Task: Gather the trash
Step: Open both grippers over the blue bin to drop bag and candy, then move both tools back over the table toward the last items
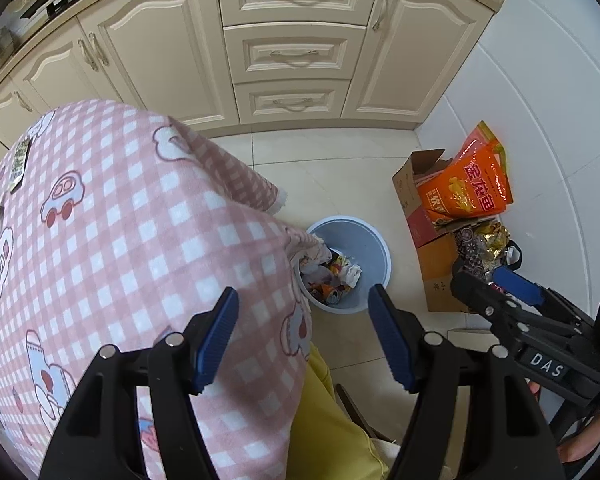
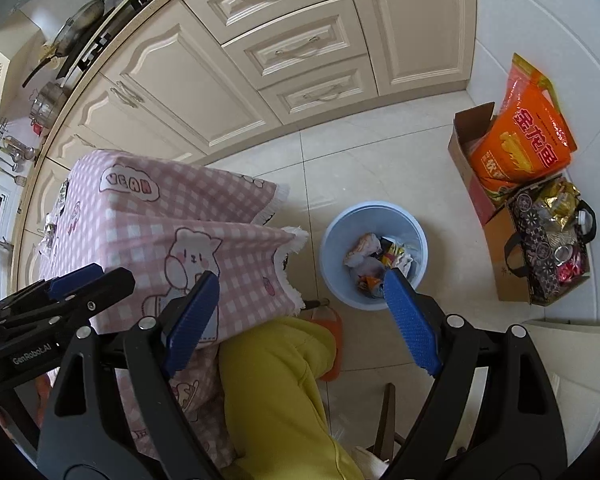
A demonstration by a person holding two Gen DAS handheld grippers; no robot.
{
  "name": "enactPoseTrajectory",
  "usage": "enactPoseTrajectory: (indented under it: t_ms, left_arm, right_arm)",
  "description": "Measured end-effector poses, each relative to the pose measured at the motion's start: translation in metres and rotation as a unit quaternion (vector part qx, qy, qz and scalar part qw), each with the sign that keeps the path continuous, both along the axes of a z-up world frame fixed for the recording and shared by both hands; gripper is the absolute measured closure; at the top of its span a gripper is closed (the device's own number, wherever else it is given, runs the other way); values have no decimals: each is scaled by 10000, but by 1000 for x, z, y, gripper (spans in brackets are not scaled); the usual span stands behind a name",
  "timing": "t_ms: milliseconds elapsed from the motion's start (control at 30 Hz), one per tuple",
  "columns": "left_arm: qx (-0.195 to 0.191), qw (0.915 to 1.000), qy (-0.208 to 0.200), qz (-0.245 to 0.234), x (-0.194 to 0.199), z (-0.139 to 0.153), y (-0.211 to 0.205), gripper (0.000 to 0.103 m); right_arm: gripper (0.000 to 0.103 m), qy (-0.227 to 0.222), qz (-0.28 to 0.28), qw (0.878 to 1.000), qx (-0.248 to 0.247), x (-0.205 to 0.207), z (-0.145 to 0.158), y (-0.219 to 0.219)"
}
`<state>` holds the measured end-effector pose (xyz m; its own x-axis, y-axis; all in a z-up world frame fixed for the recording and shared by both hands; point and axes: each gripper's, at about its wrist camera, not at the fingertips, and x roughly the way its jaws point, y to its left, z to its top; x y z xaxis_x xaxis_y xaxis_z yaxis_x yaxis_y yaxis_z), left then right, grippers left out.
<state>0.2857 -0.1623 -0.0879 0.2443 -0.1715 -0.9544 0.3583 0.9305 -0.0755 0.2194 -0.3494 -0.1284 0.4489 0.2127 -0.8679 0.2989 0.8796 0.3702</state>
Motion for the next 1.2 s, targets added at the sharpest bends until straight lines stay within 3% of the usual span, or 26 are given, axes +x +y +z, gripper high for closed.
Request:
enactPoseTrajectory:
  t_ms: [333, 600, 1000, 1200]
  left_arm:
    - [-121, 9994, -81, 304, -7, 10, 47, 36]
    - [-202, 9956, -201, 897, -2, 23, 122, 36]
    - [-250, 9764, -382, 2110, 20, 45, 255, 31]
    - [-276, 9669, -509, 2485, 40, 58, 304, 29]
  right_arm:
    - [18, -156, 454, 9988, -86, 0, 15, 49]
    - [18, -395, 1045, 9936, -177, 21, 42, 116]
    - [17, -544, 1918, 9799, 42, 84, 63, 235]
    - [17, -556, 2197, 9740, -37, 121, 70, 283]
